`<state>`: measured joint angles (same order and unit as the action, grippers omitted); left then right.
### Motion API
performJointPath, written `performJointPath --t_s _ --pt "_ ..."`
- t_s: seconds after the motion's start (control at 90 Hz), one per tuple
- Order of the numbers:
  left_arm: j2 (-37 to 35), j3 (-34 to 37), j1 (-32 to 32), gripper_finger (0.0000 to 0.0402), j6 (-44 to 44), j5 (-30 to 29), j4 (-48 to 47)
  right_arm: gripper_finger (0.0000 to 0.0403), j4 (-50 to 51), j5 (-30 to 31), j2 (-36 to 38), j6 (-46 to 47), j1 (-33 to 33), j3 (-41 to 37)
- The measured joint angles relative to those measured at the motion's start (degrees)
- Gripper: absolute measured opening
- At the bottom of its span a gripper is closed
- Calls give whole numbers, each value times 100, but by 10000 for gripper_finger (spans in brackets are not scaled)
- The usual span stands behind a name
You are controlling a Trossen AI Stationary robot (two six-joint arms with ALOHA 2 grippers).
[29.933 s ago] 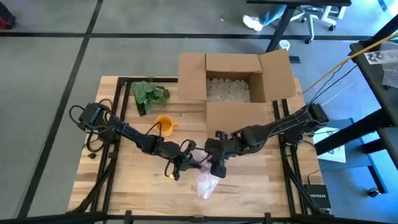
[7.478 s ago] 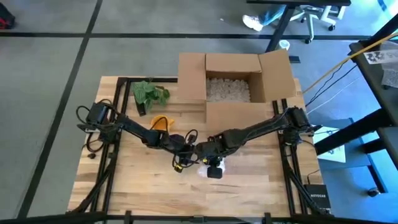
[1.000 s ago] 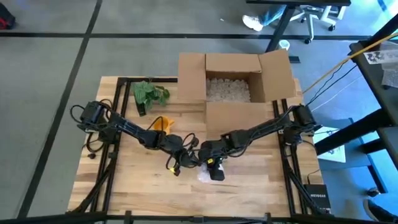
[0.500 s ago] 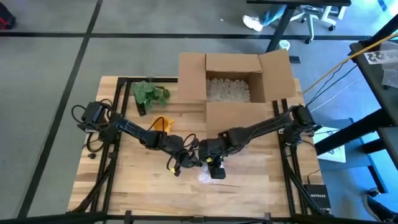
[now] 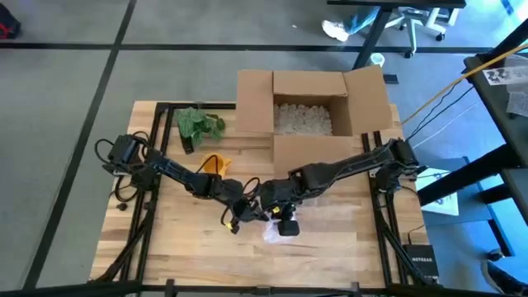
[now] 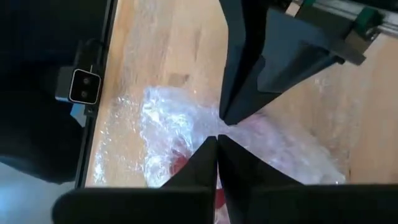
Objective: Wrap mug
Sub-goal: Wrap the orange mug with the bubble wrap
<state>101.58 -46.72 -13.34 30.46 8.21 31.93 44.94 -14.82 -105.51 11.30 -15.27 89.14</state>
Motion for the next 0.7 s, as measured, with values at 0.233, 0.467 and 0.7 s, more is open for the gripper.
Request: performJointPath --t_s 0.233,0.467,0.7 --pt "0 0 -59 0 172 24 -51 0 -7 -132 0 -233 -89 -8" --pt "2 7 -53 0 184 67 -120 0 -950 -488 -61 -411 -86 -544" --pt "4 -2 -39 0 194 75 -109 0 -1596 -598 -268 -441 56 -1193"
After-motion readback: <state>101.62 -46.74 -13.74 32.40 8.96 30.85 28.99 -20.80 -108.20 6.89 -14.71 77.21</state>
